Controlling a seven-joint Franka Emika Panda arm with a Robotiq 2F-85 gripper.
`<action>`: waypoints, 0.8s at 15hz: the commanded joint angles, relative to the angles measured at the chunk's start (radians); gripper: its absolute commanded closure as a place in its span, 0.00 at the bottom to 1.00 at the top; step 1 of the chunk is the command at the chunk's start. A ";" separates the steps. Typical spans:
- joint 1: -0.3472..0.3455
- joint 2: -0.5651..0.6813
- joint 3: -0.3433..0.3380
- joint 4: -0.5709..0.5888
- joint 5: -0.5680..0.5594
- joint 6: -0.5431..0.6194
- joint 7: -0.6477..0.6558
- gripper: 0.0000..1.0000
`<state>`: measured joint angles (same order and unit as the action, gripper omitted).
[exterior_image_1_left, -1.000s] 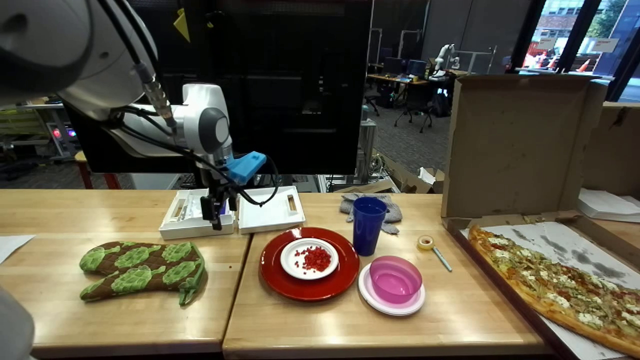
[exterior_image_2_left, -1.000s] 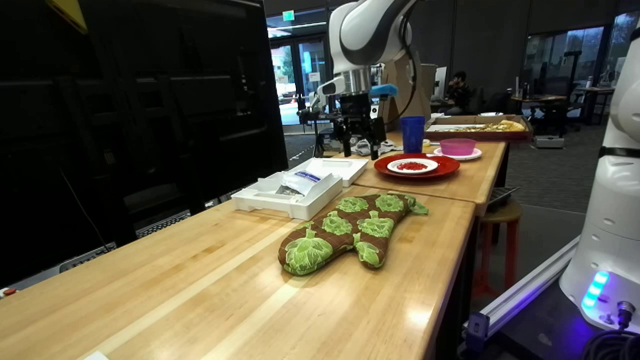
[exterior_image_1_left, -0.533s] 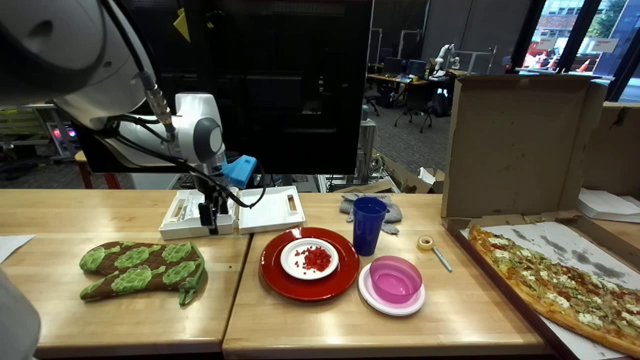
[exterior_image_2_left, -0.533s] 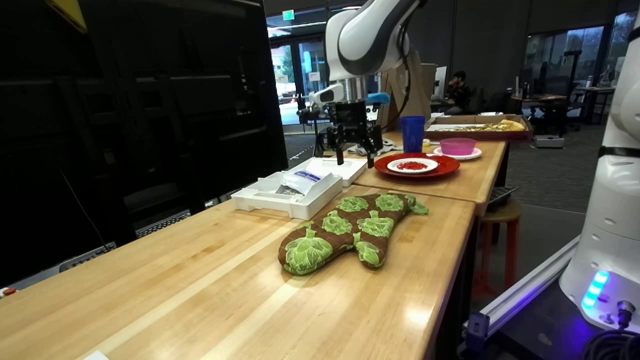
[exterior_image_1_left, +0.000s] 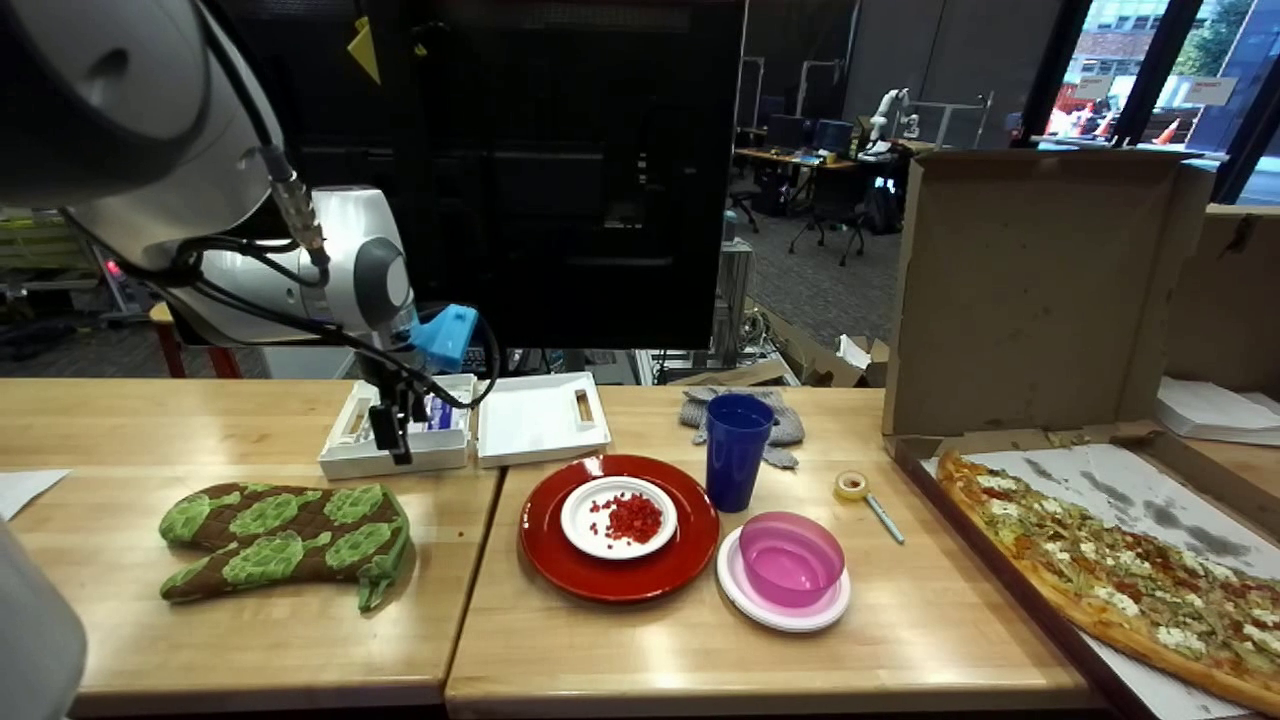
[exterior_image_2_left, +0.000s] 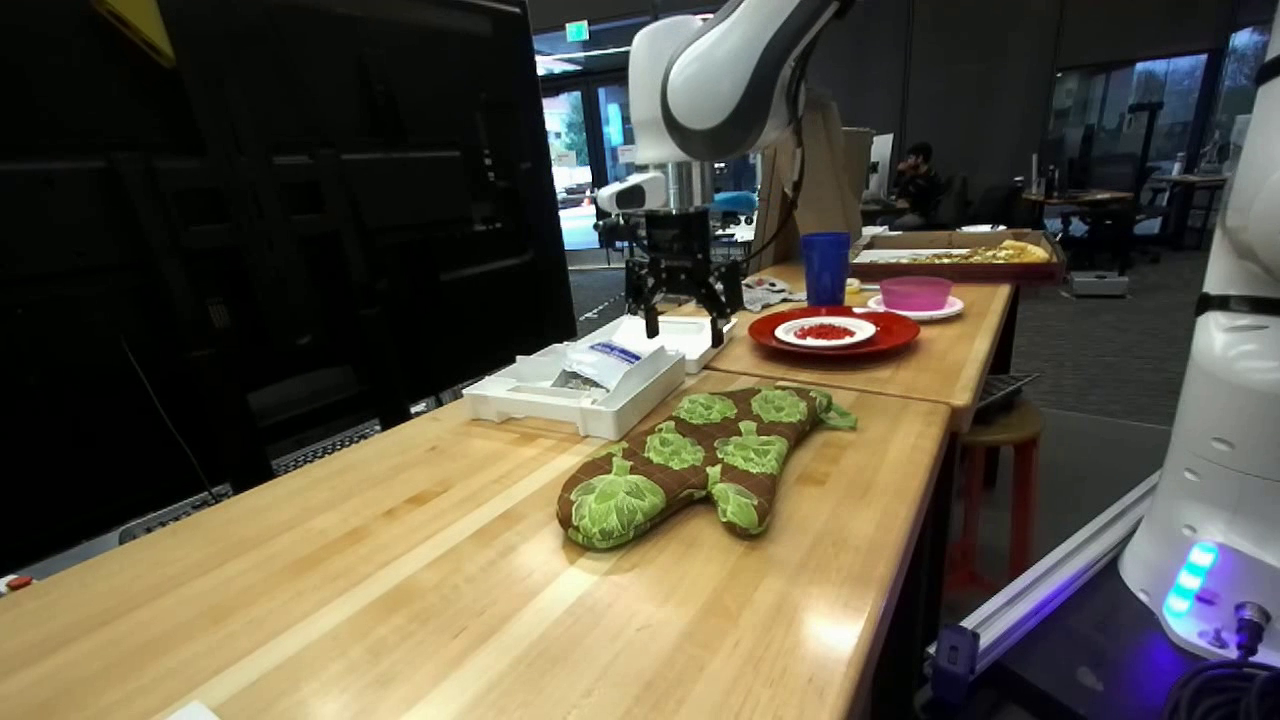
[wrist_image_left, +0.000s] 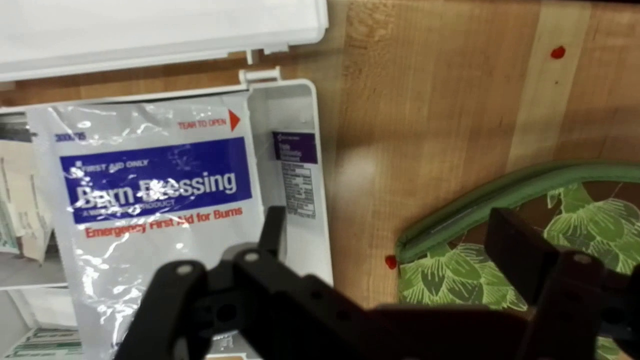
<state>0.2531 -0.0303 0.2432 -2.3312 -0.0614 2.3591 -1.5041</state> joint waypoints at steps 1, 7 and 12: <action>0.008 0.009 0.012 -0.017 -0.071 0.062 0.054 0.00; -0.007 0.006 0.001 -0.106 -0.228 0.209 0.170 0.00; -0.034 -0.010 -0.026 -0.208 -0.271 0.336 0.205 0.00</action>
<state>0.2337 -0.0055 0.2302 -2.4721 -0.2982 2.6255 -1.3268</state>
